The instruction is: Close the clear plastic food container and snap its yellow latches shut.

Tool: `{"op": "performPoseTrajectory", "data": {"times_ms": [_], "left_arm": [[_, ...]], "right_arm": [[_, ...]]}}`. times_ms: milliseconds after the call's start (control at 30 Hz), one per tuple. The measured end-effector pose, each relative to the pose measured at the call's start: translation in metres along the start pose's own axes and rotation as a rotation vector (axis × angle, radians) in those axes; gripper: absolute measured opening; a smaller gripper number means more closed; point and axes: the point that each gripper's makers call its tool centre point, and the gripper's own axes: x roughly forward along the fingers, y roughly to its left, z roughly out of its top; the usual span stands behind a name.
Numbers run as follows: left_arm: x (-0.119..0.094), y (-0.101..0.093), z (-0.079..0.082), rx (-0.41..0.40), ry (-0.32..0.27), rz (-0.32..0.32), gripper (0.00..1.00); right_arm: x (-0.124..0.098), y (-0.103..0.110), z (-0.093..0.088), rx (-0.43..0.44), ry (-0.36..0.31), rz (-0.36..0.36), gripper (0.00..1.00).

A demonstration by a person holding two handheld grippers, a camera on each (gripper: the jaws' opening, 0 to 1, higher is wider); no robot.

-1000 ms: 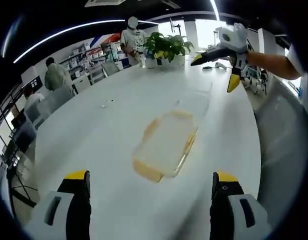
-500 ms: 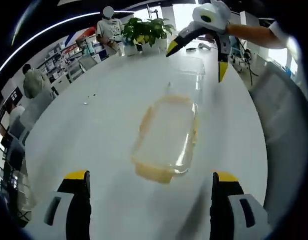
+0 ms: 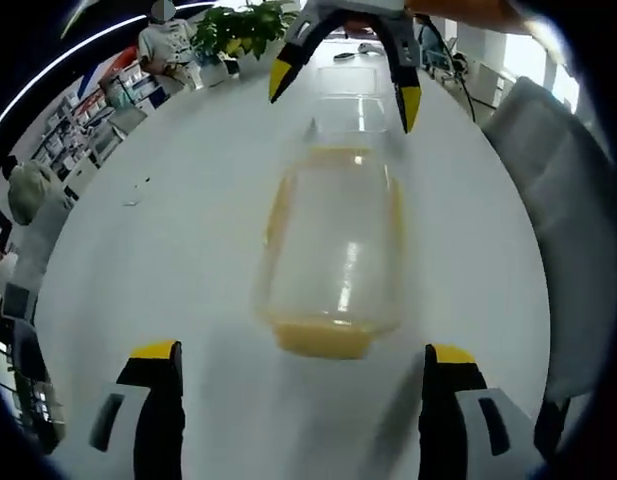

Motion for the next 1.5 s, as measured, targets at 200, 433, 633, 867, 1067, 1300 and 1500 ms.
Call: {"op": "performPoseTrajectory", "data": {"times_ms": [200, 433, 633, 867, 1067, 1300, 1500], "left_arm": [[0.011, 0.004, 0.001, 0.018, 0.011, -0.038, 0.90], [0.016, -0.002, 0.006, 0.012, -0.021, -0.098, 0.75], [0.017, -0.003, 0.006, 0.009, -0.029, -0.123, 0.74], [0.017, -0.010, 0.008, 0.008, -0.047, -0.170, 0.62], [0.017, -0.009, 0.008, 0.011, -0.059, -0.180, 0.61], [0.017, -0.009, 0.009, 0.020, -0.073, -0.188, 0.59], [0.016, -0.014, 0.010, 0.037, -0.057, -0.196, 0.50]], "right_arm": [[0.019, 0.004, -0.011, -0.026, 0.053, 0.090, 0.80], [0.029, 0.001, -0.015, -0.041, 0.070, 0.126, 0.77], [0.034, 0.006, -0.017, -0.030, 0.070, 0.173, 0.71], [0.039, 0.008, -0.016, -0.048, 0.071, 0.204, 0.59], [0.040, 0.007, -0.016, -0.059, 0.080, 0.212, 0.58], [0.041, 0.006, -0.016, -0.070, 0.079, 0.217, 0.58], [0.041, 0.007, -0.016, -0.063, 0.075, 0.214, 0.58]]}}
